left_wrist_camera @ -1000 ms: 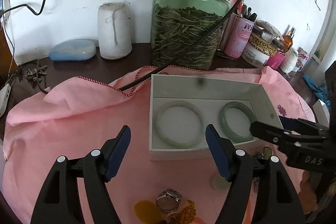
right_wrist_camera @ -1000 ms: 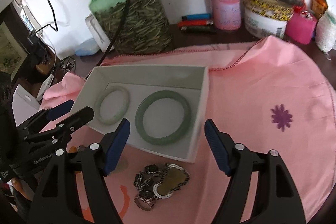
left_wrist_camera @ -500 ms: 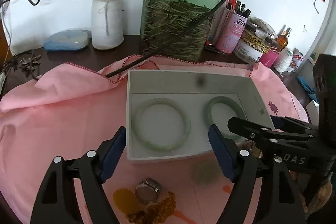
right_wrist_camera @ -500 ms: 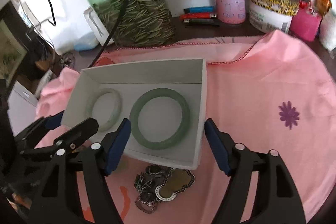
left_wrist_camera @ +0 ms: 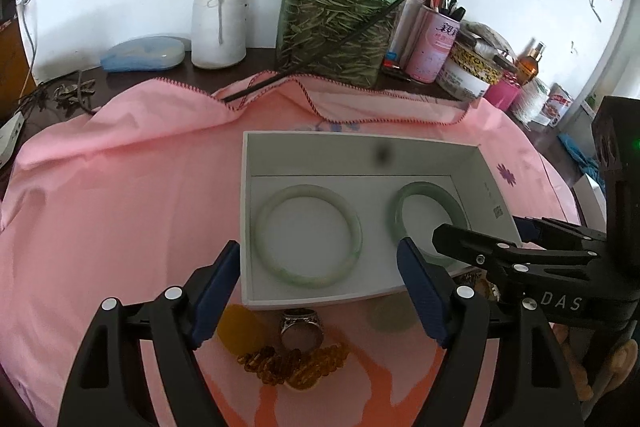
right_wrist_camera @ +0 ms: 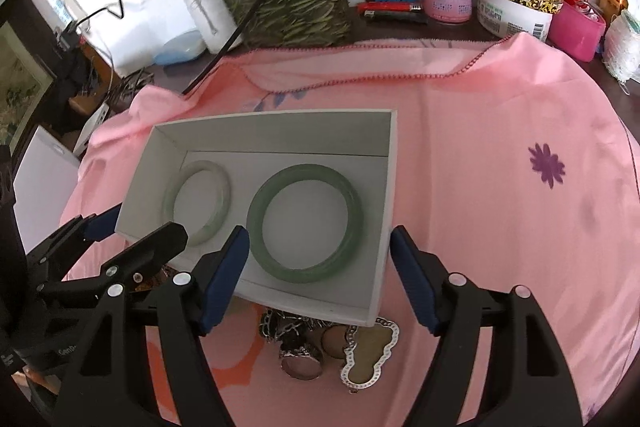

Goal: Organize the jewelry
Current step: 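Withdraw both tools from the box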

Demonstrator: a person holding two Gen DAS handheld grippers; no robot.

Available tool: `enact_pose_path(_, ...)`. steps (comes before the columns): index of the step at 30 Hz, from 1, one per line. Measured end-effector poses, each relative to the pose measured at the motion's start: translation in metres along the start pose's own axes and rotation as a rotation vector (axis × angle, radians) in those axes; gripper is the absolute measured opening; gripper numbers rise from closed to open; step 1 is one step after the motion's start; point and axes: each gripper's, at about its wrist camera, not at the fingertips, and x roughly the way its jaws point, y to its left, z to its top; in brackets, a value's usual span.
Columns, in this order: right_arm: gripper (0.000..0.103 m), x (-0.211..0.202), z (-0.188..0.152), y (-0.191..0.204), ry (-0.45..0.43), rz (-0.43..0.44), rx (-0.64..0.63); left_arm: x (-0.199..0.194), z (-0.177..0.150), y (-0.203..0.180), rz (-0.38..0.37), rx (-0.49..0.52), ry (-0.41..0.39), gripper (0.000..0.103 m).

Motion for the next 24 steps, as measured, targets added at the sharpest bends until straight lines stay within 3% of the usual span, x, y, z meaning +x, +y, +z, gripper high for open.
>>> enact_pose_path(8,0.07,-0.012,-0.023,0.008,-0.004,0.019,-0.008,-0.018,-0.022,0.0,-0.001,-0.004,-0.008,0.078)
enact_pose_path(12,0.07,-0.018,-0.026,0.005,-0.052,0.04,-0.007,-0.023,-0.023,0.006,-0.031,-0.019,-0.032,0.078)
enact_pose_path(19,0.07,-0.059,-0.028,0.008,-0.2,-0.016,-0.048,-0.05,-0.019,0.013,0.059,0.011,-0.133,0.078)
enact_pose_path(24,0.07,-0.077,-0.046,-0.004,-0.23,-0.027,-0.035,-0.065,-0.033,0.024,0.087,0.031,-0.133,0.079)
